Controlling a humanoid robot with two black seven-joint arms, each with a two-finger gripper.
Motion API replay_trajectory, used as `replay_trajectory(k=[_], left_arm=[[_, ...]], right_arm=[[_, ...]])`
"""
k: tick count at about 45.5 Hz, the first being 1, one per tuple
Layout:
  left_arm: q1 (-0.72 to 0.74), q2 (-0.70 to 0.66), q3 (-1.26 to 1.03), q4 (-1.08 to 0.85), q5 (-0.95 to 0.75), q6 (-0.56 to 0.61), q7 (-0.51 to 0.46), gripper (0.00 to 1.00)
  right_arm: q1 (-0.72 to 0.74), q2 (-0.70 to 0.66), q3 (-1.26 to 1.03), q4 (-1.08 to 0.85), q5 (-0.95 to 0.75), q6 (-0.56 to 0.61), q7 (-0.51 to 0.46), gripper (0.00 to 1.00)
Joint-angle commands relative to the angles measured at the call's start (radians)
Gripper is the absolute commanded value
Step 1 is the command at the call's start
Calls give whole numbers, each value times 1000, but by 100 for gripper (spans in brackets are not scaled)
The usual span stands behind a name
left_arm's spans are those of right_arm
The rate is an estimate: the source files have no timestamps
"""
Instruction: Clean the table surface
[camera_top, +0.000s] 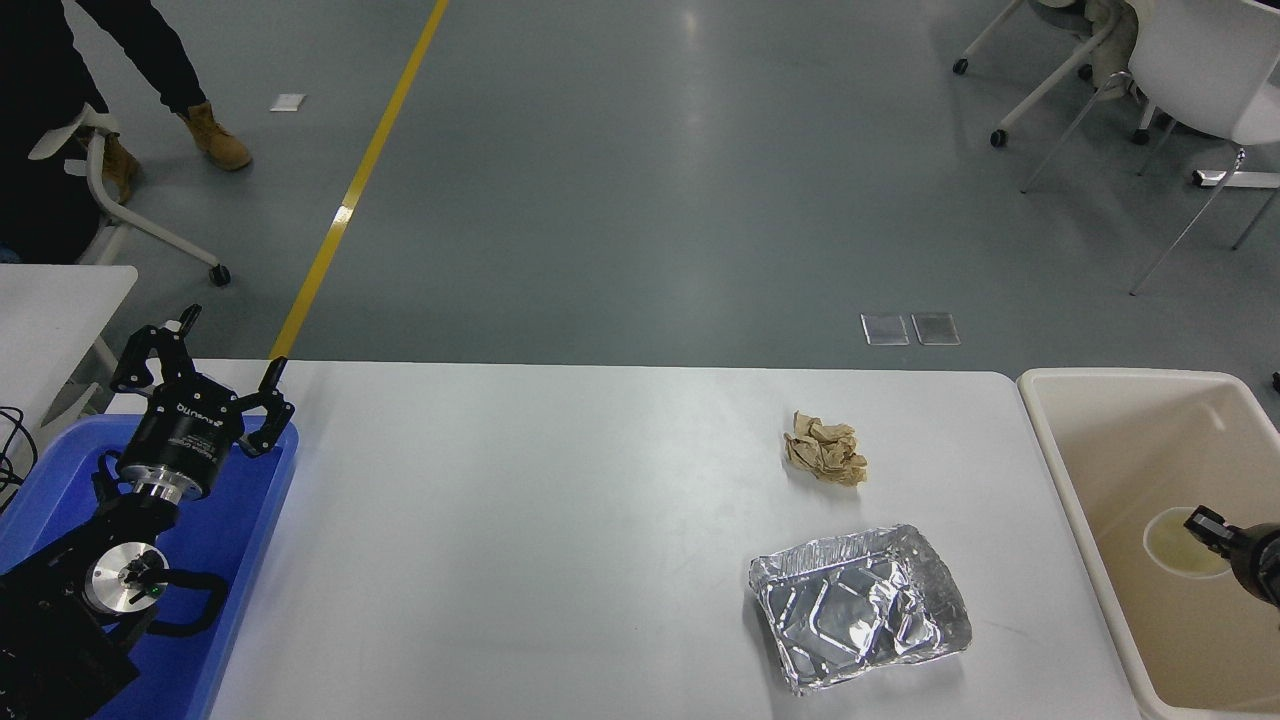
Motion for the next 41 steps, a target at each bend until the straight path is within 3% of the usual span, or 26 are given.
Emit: replay_trajectory(k=[1,8,18,41], left_arm=[[0,0,0,0,0,0,0,100],[0,0,0,0,0,0,0,100],[0,0,0,0,0,0,0,100],[0,0,0,0,0,0,0,100]], right_arm=[[7,-29,5,2,68,-2,1,80],[28,-58,11,2,179,-1,2,94],[103,-93,13,18,308,8,1,97],[218,-189,45,82,317,10,1,97]])
